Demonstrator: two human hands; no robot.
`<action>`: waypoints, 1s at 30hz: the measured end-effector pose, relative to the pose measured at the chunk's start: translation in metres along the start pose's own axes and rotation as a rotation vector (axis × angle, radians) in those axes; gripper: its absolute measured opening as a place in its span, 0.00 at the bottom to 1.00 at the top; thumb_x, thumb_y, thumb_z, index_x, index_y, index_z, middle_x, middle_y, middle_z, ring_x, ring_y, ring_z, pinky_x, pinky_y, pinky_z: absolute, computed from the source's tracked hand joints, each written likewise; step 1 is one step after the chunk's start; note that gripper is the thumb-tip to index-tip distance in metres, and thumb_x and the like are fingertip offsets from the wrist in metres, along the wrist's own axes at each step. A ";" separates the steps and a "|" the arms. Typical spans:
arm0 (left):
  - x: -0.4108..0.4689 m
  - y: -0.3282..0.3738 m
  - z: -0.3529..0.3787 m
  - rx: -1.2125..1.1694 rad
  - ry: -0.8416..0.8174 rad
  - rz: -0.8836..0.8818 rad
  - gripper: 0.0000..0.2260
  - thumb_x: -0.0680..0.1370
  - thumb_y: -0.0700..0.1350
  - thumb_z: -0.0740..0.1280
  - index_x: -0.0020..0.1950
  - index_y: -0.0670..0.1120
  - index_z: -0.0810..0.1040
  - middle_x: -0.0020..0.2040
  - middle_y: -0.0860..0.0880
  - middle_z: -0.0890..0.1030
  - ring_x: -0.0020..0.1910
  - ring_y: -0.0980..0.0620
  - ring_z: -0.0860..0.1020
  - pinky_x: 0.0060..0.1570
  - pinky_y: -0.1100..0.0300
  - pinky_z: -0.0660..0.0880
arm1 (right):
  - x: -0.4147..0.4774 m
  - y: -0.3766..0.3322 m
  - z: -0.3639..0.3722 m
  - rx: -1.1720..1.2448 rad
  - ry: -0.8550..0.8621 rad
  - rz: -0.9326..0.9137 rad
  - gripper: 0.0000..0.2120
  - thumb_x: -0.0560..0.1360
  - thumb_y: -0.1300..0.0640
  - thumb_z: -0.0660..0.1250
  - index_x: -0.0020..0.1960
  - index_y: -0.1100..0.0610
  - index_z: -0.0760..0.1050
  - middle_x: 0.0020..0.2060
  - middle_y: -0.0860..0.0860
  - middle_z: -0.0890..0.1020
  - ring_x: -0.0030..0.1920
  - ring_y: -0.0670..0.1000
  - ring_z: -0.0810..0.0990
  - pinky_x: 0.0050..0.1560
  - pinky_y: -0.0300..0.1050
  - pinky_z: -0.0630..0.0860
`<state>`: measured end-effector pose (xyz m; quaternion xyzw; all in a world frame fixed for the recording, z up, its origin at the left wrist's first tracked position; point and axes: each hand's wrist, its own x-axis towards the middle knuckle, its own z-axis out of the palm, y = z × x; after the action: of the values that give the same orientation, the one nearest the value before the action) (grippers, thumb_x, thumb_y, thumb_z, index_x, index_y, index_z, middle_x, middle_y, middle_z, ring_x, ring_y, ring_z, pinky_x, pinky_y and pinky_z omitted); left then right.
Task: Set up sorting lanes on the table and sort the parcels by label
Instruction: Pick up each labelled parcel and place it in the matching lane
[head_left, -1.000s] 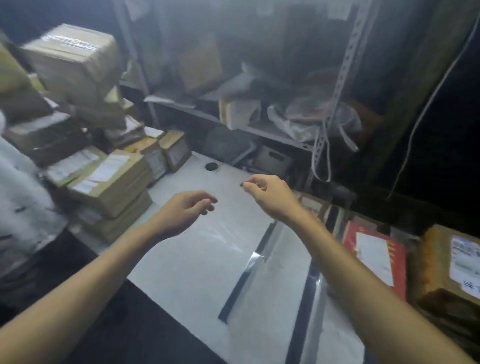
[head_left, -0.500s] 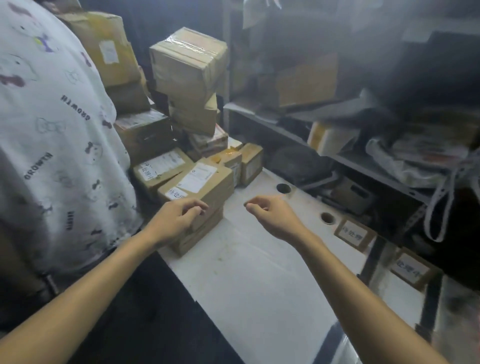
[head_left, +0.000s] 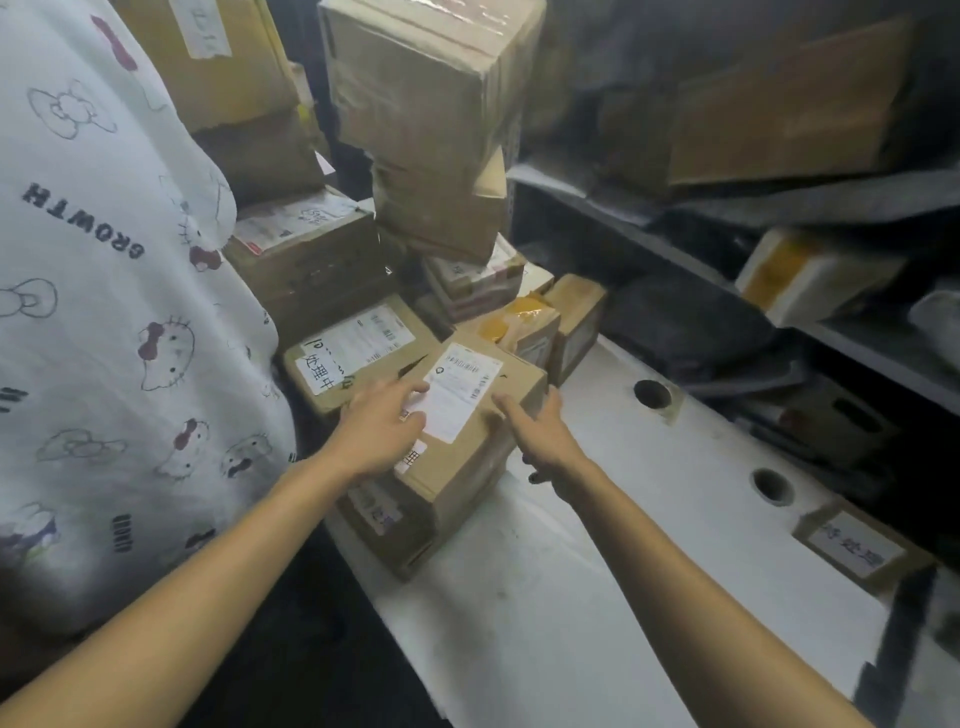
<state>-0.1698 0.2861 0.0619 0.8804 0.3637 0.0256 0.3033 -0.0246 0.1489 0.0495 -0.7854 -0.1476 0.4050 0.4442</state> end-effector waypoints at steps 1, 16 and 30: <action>0.008 0.001 0.003 0.014 -0.032 -0.025 0.19 0.80 0.47 0.61 0.72 0.54 0.67 0.71 0.47 0.69 0.70 0.44 0.65 0.70 0.44 0.61 | 0.011 0.000 0.001 0.023 -0.028 0.034 0.43 0.78 0.37 0.63 0.80 0.46 0.38 0.75 0.56 0.67 0.66 0.63 0.74 0.57 0.60 0.75; 0.012 0.017 -0.007 -0.075 -0.044 -0.001 0.22 0.80 0.45 0.63 0.73 0.52 0.62 0.64 0.51 0.75 0.57 0.49 0.77 0.58 0.49 0.75 | 0.018 0.022 -0.003 0.221 -0.002 0.026 0.39 0.75 0.41 0.70 0.76 0.41 0.48 0.62 0.53 0.76 0.52 0.55 0.80 0.33 0.42 0.79; -0.087 0.117 -0.012 -0.848 -0.622 0.079 0.13 0.78 0.53 0.66 0.57 0.46 0.78 0.49 0.44 0.84 0.39 0.50 0.84 0.35 0.59 0.81 | -0.167 0.042 -0.100 0.318 0.373 -0.240 0.37 0.66 0.40 0.71 0.71 0.44 0.63 0.58 0.47 0.79 0.54 0.50 0.83 0.54 0.58 0.83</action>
<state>-0.1639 0.1701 0.1514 0.6594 0.1807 -0.0806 0.7253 -0.0585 -0.0316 0.1270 -0.7438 -0.0897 0.2159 0.6262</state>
